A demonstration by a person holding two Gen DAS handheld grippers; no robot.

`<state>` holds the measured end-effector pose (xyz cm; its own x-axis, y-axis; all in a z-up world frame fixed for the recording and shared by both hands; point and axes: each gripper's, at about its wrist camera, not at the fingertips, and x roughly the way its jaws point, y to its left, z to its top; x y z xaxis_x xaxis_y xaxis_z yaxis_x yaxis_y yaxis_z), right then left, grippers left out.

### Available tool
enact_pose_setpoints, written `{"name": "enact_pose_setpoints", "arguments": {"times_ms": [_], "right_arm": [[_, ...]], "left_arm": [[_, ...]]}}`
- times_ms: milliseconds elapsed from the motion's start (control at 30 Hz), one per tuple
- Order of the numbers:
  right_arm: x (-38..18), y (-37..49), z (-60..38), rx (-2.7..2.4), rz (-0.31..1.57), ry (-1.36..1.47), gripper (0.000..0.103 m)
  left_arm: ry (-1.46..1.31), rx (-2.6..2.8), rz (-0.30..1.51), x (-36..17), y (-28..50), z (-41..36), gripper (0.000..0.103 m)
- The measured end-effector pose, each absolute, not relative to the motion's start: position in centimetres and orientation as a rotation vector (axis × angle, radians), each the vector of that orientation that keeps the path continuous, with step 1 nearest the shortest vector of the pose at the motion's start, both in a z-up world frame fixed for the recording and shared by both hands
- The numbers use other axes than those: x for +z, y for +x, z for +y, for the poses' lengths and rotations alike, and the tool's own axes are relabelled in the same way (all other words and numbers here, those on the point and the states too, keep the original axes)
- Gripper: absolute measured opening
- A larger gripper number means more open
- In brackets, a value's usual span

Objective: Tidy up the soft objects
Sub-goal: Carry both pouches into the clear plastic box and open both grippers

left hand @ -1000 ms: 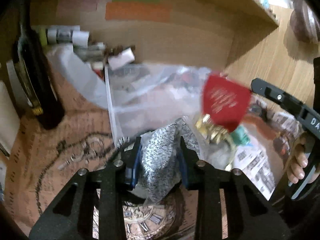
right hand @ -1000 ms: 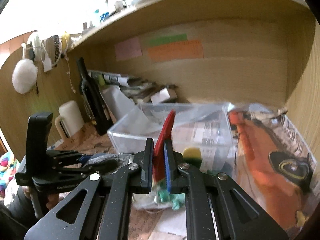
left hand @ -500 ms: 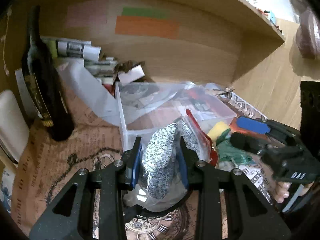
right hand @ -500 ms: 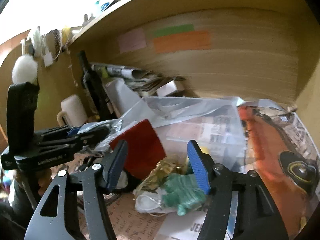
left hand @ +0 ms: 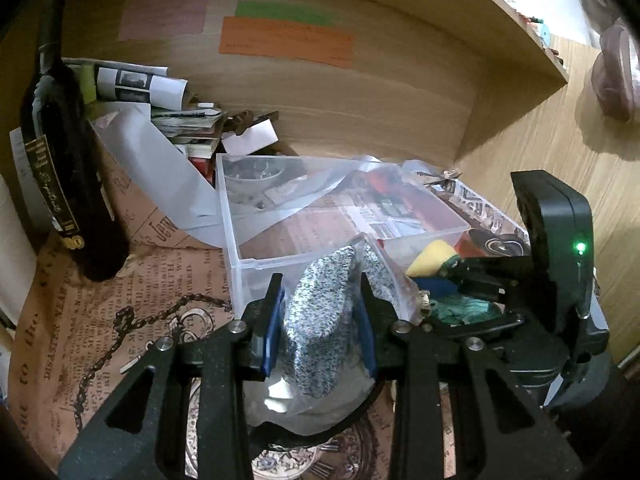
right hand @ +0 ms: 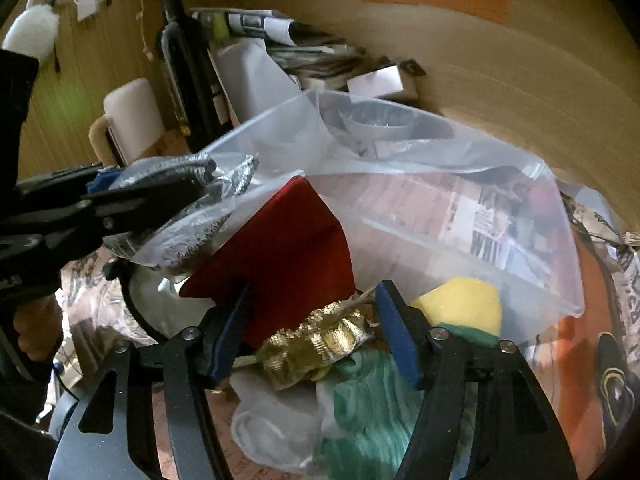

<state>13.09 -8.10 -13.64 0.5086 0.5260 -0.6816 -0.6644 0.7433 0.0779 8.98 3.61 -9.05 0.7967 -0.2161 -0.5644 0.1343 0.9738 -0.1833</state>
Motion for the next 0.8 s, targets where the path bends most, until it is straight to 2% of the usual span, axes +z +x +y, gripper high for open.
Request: {"name": "enact_pose_setpoints", "arguments": {"times_ms": [67,167,200,800], "right_arm": [[-13.6,12.9,-8.1,0.718,0.735,-0.205,0.034],[-13.1,12.5,-8.4,0.707,0.71,-0.196,0.017],[-12.9,12.4,-8.6,0.712,0.706,-0.183,0.015],[-3.8,12.1,-12.9,0.593,0.39,-0.029,0.015]], "left_arm": [[-0.145,-0.19,0.62,-8.9,9.1,3.8,0.033],[-0.142,-0.176,0.602,-8.3,8.9,4.1,0.033],[-0.142,-0.172,0.597,-8.1,8.9,4.2,0.033],[-0.123,-0.091,0.496,-2.2,12.5,5.0,0.033]]}}
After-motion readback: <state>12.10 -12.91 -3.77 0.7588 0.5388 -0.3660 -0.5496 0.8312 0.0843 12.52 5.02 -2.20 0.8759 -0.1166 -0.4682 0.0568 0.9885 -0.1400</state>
